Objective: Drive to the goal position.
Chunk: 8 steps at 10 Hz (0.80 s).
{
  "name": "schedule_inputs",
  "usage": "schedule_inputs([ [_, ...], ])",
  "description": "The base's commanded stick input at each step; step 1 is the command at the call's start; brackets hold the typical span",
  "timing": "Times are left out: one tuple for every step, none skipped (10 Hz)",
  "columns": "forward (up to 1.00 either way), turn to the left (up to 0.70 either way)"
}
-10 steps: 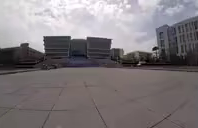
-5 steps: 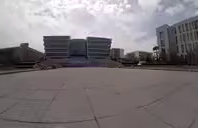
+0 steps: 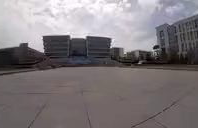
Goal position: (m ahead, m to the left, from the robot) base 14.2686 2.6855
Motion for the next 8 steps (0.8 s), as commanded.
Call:
schedule_inputs([
  [0.68, 0.0],
  [0.68, 0.0],
  [0.68, 0.0],
  [0.68, 0.0],
  [0.68, 0.0],
  [0.68, 0.0],
  [0.68, 0.02],
  [0.68, 0.19],
])
